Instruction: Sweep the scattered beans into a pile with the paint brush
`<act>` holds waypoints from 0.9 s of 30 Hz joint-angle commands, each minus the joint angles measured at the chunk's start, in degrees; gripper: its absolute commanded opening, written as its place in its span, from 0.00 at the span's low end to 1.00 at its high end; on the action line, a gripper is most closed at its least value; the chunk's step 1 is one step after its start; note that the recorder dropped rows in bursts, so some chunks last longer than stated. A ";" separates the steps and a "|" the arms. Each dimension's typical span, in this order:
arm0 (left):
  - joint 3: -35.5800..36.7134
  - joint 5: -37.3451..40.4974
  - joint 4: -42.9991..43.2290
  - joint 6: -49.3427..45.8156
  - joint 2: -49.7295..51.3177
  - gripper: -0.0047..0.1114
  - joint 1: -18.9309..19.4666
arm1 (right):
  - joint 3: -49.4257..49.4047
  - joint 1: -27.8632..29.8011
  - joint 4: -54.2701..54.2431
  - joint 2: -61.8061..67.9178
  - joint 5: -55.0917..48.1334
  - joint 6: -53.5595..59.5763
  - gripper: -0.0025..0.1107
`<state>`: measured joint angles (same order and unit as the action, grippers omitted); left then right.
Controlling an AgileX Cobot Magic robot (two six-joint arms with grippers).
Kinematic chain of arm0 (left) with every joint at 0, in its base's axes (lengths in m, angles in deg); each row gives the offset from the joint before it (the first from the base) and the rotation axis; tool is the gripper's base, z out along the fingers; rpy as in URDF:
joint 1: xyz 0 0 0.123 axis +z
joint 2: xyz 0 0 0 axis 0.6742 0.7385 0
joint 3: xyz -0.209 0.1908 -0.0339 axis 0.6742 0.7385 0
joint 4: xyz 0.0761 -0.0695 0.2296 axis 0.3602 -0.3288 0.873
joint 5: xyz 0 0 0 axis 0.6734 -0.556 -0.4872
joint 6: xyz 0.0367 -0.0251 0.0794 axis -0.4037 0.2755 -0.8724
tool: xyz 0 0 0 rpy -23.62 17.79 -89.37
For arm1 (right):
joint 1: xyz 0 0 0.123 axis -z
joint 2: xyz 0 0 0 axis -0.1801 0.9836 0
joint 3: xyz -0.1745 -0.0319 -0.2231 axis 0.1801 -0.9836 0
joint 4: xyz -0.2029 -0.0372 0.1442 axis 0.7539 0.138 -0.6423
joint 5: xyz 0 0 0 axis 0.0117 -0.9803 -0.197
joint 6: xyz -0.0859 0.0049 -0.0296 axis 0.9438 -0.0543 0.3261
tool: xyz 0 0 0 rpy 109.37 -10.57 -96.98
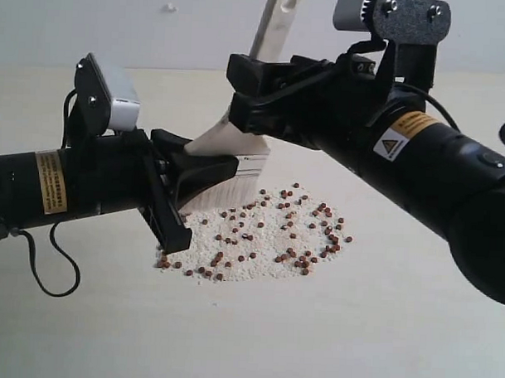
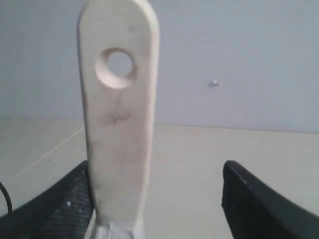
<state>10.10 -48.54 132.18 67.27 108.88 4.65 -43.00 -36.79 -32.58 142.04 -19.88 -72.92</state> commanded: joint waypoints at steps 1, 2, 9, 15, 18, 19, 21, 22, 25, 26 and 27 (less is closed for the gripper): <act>-0.16 -0.46 -2.86 1.60 0.11 0.04 -0.04 | -0.03 -0.14 -7.26 -5.36 -9.61 9.54 0.61; -0.16 -0.33 -3.85 2.14 0.11 0.04 -0.04 | -0.65 -0.14 -9.92 -7.51 -9.84 12.33 0.61; -0.16 0.22 -4.40 5.20 0.11 0.04 -0.04 | -2.59 -0.14 -25.73 -19.09 -20.74 30.63 0.59; -0.73 0.06 5.86 16.00 0.11 0.04 2.85 | -2.59 -0.14 -28.38 -25.75 -41.72 40.81 0.56; -2.64 -1.45 14.83 23.03 0.11 0.04 4.99 | -2.69 -0.14 -28.49 -25.75 -42.76 40.30 0.56; -3.24 -3.09 17.21 24.58 0.21 0.04 5.73 | -2.69 -0.14 -28.49 -25.75 -43.17 40.30 0.56; -4.80 -7.65 22.58 27.09 0.19 0.04 7.20 | -2.69 -0.14 -28.49 -25.75 -43.59 40.30 0.56; -5.48 -9.52 24.49 27.77 0.23 0.04 7.79 | -2.69 -0.14 -28.12 -25.75 -43.59 40.76 0.56; -7.61 -12.91 30.16 30.52 0.47 0.04 9.80 | -2.69 -0.14 -27.81 -25.75 -42.80 41.94 0.56; -8.08 -13.06 31.78 31.39 0.47 0.04 10.43 | -2.69 -0.14 -27.81 -25.75 -42.28 42.05 0.56; -8.42 -13.32 33.41 32.12 0.75 0.04 11.03 | -2.69 -0.14 -27.81 -25.75 -41.86 42.05 0.56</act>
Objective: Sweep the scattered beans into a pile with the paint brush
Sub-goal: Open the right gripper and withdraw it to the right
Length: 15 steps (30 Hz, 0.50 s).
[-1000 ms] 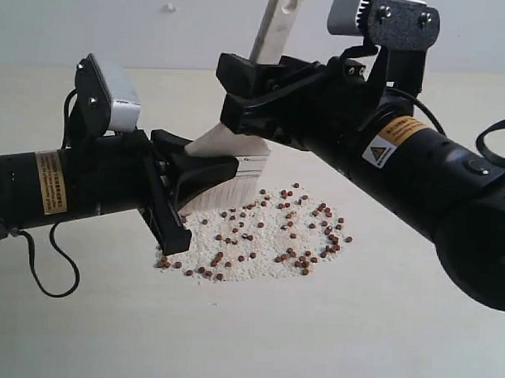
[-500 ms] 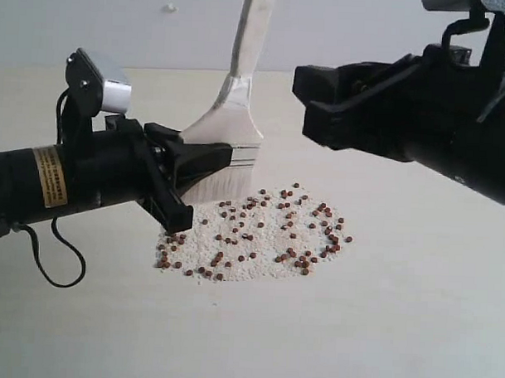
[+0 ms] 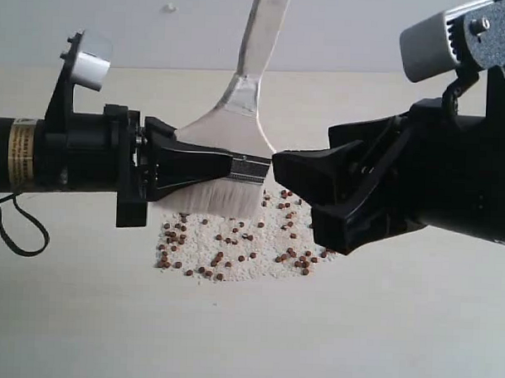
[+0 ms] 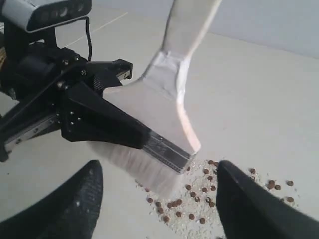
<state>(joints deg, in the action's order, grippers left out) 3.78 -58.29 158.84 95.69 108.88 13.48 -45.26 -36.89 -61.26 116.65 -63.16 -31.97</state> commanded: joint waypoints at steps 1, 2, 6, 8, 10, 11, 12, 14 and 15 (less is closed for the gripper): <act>-2.36 -4.47 8.03 4.13 1.20 0.04 2.69 | -0.43 -0.04 1.29 -0.36 1.88 1.10 0.56; -2.81 -5.14 9.55 4.61 1.90 0.04 3.27 | -0.43 -0.04 1.40 -0.36 2.42 1.10 0.56; -4.12 -7.72 14.15 4.53 5.69 0.04 5.09 | -2.34 -0.04 2.76 -0.36 8.81 1.10 0.55; -5.14 -7.72 16.73 3.79 7.59 0.04 6.00 | -3.54 -0.04 3.45 -0.51 10.88 1.10 0.53; -6.29 -7.72 17.94 4.73 8.93 0.04 6.26 | -5.29 -0.04 3.45 -0.87 13.15 1.10 0.48; -6.75 -7.72 18.28 5.23 9.22 0.04 6.38 | -6.10 -0.04 3.45 -1.28 14.05 1.10 0.45; -7.25 -7.72 19.18 5.32 9.66 0.04 6.47 | -7.18 -0.04 4.20 -1.72 15.32 1.10 0.41; -8.18 -7.72 20.31 5.69 10.02 0.04 6.47 | -9.26 -0.04 5.56 -2.82 17.75 0.96 0.31; -8.77 -7.72 20.95 6.00 10.10 0.04 6.47 | -10.49 -0.04 5.66 -3.62 19.45 0.96 0.25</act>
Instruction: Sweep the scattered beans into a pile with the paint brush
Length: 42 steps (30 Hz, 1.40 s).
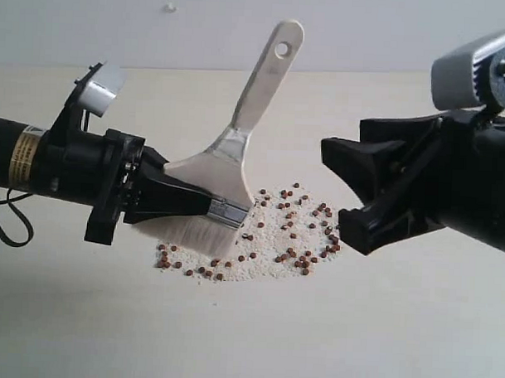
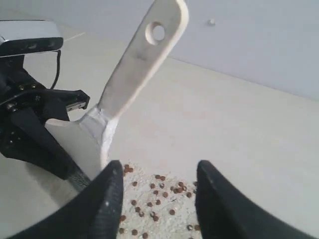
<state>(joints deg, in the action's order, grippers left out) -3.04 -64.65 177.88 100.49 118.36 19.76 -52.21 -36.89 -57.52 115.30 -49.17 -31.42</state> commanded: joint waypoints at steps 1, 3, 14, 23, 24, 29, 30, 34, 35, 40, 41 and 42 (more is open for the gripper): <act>-2.47 -1.37 2.64 1.70 0.66 0.04 0.20 | -4.71 -0.04 1.92 -3.14 6.94 0.42 0.19; -3.30 -1.37 3.95 3.05 0.75 0.04 0.20 | -6.59 -0.04 1.92 -5.11 8.59 -1.01 0.10; -5.91 -1.37 6.30 4.59 0.98 0.04 0.20 | -17.36 -0.04 18.57 -13.94 15.42 -22.30 0.02; -5.79 -1.37 4.18 2.82 0.98 0.04 -0.33 | -23.52 -0.04 42.21 -16.20 29.40 -38.28 0.02; -5.79 -1.37 3.85 2.57 0.98 0.04 -0.33 | -23.52 -0.04 42.33 -16.20 29.40 -38.28 0.02; -5.79 -1.37 3.39 0.32 0.98 0.04 -1.10 | -23.52 -0.04 37.35 -16.20 25.87 -37.11 0.02; -5.79 -1.37 3.39 0.09 0.98 0.04 -1.18 | -23.52 -0.04 35.54 -16.20 24.94 -37.11 0.02; -5.79 -1.37 3.94 -0.04 0.98 0.04 -1.32 | -23.52 -0.04 32.20 -16.20 21.00 -37.22 0.02; -5.79 -1.37 4.44 -0.04 0.98 0.04 -1.32 | -23.52 -0.04 30.40 -16.20 19.52 -37.22 0.02; -5.79 -1.37 6.99 -0.19 0.98 0.04 -1.32 | -21.35 -0.04 24.74 -13.52 12.38 -29.19 0.02; -5.79 -1.37 7.90 -0.31 0.98 0.04 -1.32 | -19.97 -0.04 24.45 -12.72 10.70 -28.04 0.02; -5.79 -1.37 9.16 -0.75 0.98 0.04 -1.32 | -18.92 -0.04 24.47 -11.40 9.69 -27.04 0.02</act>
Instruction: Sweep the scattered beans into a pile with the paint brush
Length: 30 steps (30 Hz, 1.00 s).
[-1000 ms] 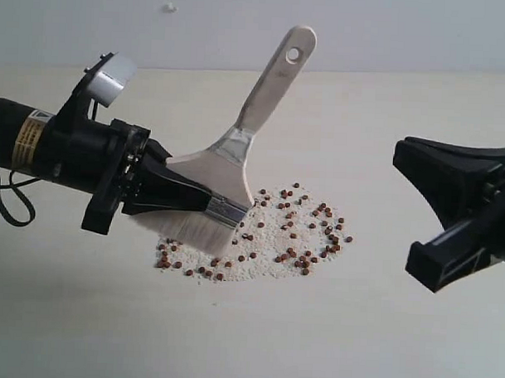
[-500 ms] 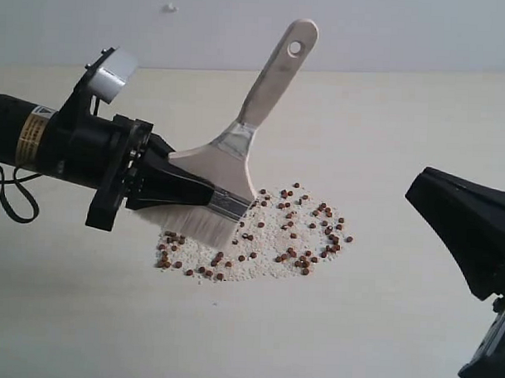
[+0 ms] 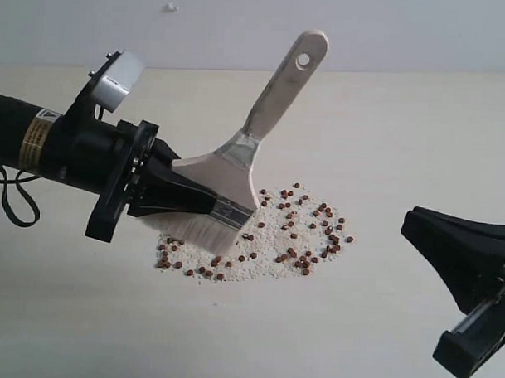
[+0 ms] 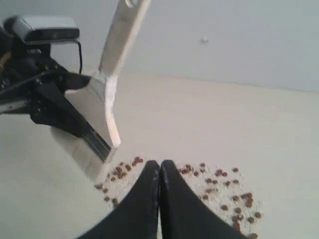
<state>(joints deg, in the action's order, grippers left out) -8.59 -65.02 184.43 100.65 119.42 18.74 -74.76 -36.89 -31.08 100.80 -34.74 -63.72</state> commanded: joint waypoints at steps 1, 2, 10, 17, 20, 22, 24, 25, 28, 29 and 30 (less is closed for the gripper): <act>-0.23 -1.00 3.03 -1.02 -0.08 0.04 -0.30 | 4.82 -0.04 -1.97 4.77 -5.19 6.38 0.02; -0.23 -1.00 3.03 -1.13 -0.08 0.04 -0.30 | 5.77 -0.04 -1.97 6.62 -5.24 7.34 0.02; -0.37 -1.00 2.03 -0.83 -0.08 0.04 -0.30 | 7.91 -0.04 -1.05 22.42 8.97 8.28 0.02; -0.26 -1.00 -3.22 -1.67 2.80 0.04 -0.17 | 7.91 -0.04 2.19 32.93 21.29 1.58 0.02; -0.26 -1.00 -4.05 -1.67 3.32 0.04 -0.17 | 7.91 0.31 0.82 35.03 22.18 1.71 0.02; -0.26 -1.00 -2.97 -1.26 3.20 0.04 -0.17 | 7.91 1.10 -3.15 35.63 22.06 2.06 0.02; -0.26 -1.00 -1.46 -1.01 2.45 0.04 -0.17 | 7.91 2.00 -5.53 35.85 21.35 4.81 0.02; -0.26 -1.00 -0.87 -0.72 2.09 0.04 -0.17 | 7.91 2.68 -5.67 35.85 21.02 5.40 0.02; 0.47 -1.00 -1.12 -0.36 0.94 0.04 -0.17 | 7.91 3.89 -5.43 35.98 19.67 5.50 0.02; 0.89 -1.00 -1.40 -0.62 0.64 0.04 -0.17 | 7.91 4.30 -5.54 36.12 19.07 5.81 0.02; 1.15 -1.00 -1.51 -0.90 0.50 0.04 -0.17 | 7.91 4.74 -5.54 36.40 19.07 6.20 0.02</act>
<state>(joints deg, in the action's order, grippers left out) -8.40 -65.11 183.89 99.77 121.13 18.74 -67.38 -33.38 -36.19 136.53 -14.83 -58.86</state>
